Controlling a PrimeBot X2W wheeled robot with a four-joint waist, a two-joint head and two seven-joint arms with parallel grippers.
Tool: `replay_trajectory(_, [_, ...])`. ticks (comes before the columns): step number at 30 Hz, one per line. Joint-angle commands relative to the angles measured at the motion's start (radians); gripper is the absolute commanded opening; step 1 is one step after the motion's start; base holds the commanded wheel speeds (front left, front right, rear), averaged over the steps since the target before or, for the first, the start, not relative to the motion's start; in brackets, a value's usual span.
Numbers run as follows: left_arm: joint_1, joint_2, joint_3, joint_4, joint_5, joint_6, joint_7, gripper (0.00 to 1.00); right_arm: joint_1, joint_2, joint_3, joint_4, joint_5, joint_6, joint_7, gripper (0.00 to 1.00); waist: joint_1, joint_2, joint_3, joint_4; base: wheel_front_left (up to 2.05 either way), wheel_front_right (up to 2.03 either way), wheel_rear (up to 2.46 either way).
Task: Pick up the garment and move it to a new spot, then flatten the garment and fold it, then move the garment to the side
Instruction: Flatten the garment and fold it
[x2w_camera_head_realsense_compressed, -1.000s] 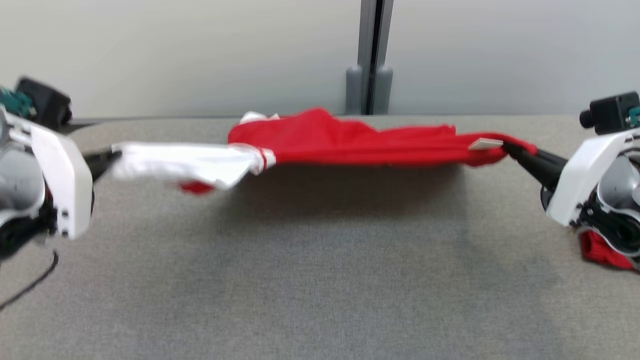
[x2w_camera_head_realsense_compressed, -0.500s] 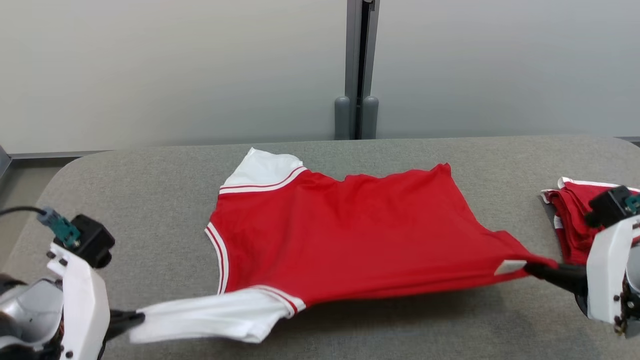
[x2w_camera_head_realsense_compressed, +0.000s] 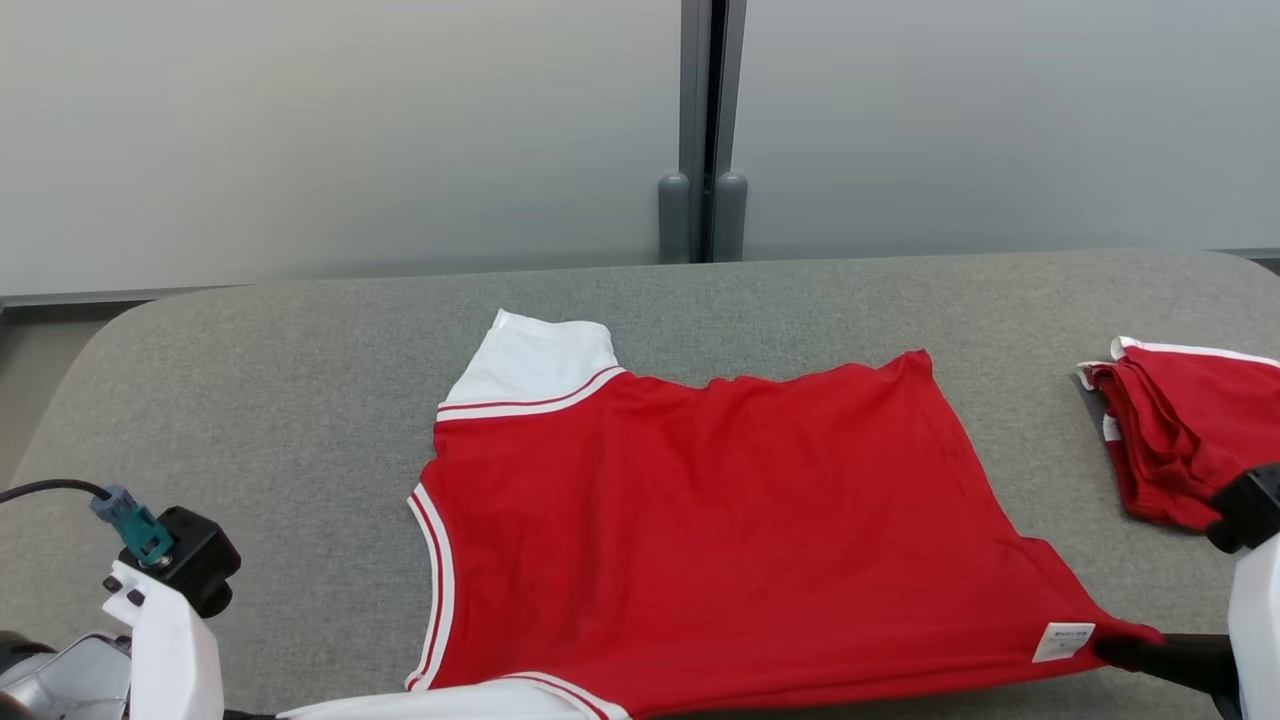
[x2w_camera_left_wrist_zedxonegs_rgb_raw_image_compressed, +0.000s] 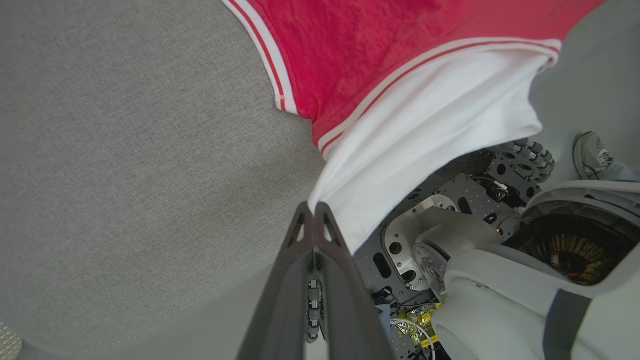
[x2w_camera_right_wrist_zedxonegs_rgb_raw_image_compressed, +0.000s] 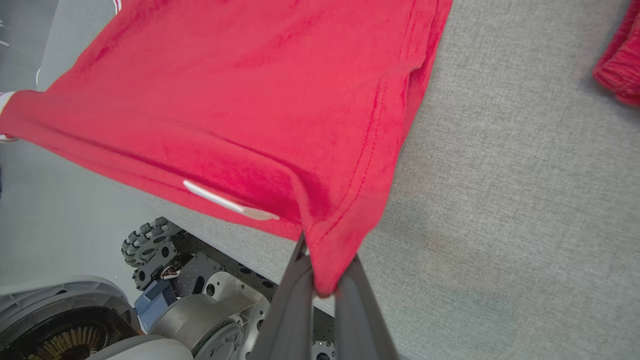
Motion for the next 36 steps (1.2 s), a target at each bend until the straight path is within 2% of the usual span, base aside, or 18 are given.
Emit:
replay_trajectory(1, [0.003,-0.006,0.0,0.012,0.004,0.007,0.005,0.0,0.003,-0.008,-0.008,-0.002,-0.007,-0.001,0.007,0.0,0.0,-0.0001,0.013,-0.004,0.0,0.0,0.0])
replay_trajectory(5, [-0.037,-0.044,0.005,0.048,0.015,-0.005,0.027,0.0,-0.031,0.022,-0.029,0.004,-0.021,-0.001,0.018,0.0,0.0,-0.0001,0.061,-0.005,0.0,0.0,0.0])
replay_trajectory(10, [-0.125,-0.145,0.013,0.148,0.019,-0.032,0.088,0.0,-0.09,0.09,-0.063,0.061,-0.017,-0.001,0.058,0.0,0.0,-0.0001,0.138,-0.004,0.0,0.0,0.0])
replay_trajectory(16, [-0.207,-0.227,0.025,0.238,0.026,-0.057,0.124,0.0,-0.137,0.151,-0.089,0.123,-0.006,-0.001,0.083,0.0,0.0,-0.0001,0.188,-0.006,0.0,0.0,0.0])
replay_trajectory(27, [-0.328,-0.354,0.039,0.42,0.082,-0.115,0.106,0.0,-0.211,0.247,-0.127,0.262,-0.01,0.0,0.096,0.0,0.0,-0.0001,0.267,-0.017,0.0,0.0,0.0])
replay_trajectory(28, [-0.333,-0.363,0.039,0.436,0.087,-0.119,0.101,0.0,-0.216,0.259,-0.126,0.274,-0.015,-0.001,0.095,0.16,0.0,-0.0001,0.272,-0.018,0.0,0.0,0.0])
replay_trajectory(29, [-0.336,-0.373,0.037,0.451,0.091,-0.123,0.096,0.16,-0.221,0.271,-0.125,0.287,-0.02,0.0,0.091,0.38,0.0,-0.0001,0.275,-0.019,0.0,0.0,0.0])
replay_trajectory(30, [-0.335,-0.384,0.036,0.469,0.093,-0.127,0.089,0.87,-0.225,0.283,-0.125,0.299,-0.024,0.0,0.088,0.69,0.0,-0.0001,0.277,-0.02,0.0,0.0,0.0])
replay_trajectory(31, [-0.332,-0.396,0.033,0.484,0.095,-0.13,0.082,1.0,-0.228,0.295,-0.126,0.31,-0.032,0.0,0.08,1.0,0.0,-0.0001,0.278,-0.021,0.0,0.0,0.0])
replay_trajectory(36, [-0.327,-0.435,0.031,0.552,0.116,-0.15,0.032,1.0,-0.22,0.334,-0.14,0.354,-0.054,0.0,0.027,1.0,0.0,-0.0001,0.262,-0.021,0.0,0.0,0.0])
